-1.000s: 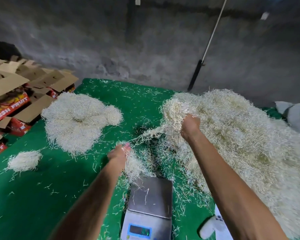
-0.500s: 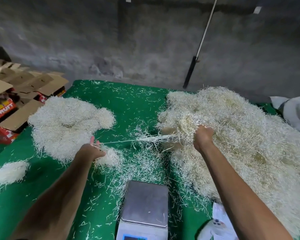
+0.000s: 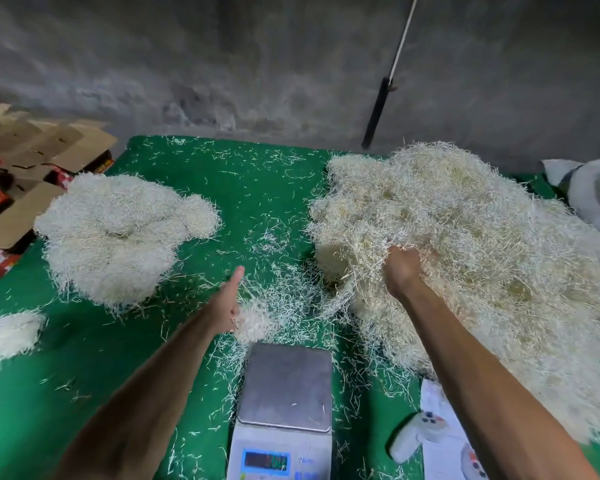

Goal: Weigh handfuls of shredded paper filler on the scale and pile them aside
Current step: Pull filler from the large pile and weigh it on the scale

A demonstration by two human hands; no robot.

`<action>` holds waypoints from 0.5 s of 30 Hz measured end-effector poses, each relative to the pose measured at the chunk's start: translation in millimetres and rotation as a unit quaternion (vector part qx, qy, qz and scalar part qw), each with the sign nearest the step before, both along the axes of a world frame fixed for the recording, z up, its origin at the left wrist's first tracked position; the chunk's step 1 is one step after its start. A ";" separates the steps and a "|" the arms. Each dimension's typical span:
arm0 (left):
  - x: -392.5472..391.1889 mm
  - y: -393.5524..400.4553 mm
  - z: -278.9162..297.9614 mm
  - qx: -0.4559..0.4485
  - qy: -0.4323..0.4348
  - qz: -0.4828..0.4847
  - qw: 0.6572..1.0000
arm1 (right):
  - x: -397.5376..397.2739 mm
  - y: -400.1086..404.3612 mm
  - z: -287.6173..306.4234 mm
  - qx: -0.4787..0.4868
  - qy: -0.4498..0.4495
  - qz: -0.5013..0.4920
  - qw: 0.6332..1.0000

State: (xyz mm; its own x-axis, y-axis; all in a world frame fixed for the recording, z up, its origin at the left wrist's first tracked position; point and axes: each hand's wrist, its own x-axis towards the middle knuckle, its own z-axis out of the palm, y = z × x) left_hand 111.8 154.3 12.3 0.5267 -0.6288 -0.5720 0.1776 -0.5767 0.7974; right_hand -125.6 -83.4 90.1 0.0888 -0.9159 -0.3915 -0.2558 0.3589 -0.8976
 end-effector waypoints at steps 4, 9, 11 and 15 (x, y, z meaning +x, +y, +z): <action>-38.0 -16.3 -32.7 0.170 -0.139 -0.161 0.962 | 9.1 8.2 0.0 0.016 -0.018 0.033 0.999; -64.4 -23.3 -44.6 0.221 -0.229 -0.159 0.934 | 14.2 15.5 11.3 0.027 -0.033 0.033 0.999; -57.5 -41.0 -24.5 0.155 -0.181 -0.077 0.968 | 17.1 12.1 18.5 0.020 -0.029 0.028 0.999; -53.8 -86.6 18.1 0.056 -0.042 0.078 0.995 | 27.4 3.0 63.0 0.002 -0.061 0.049 0.997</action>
State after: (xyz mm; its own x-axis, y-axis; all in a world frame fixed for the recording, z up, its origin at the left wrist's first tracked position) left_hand 58.0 67.7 30.4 0.6621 -0.4711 -0.5829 0.2066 -0.6329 0.7462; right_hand -98.3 -80.4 153.1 0.2260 -0.8986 -0.3761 -0.1788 0.3412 -0.9228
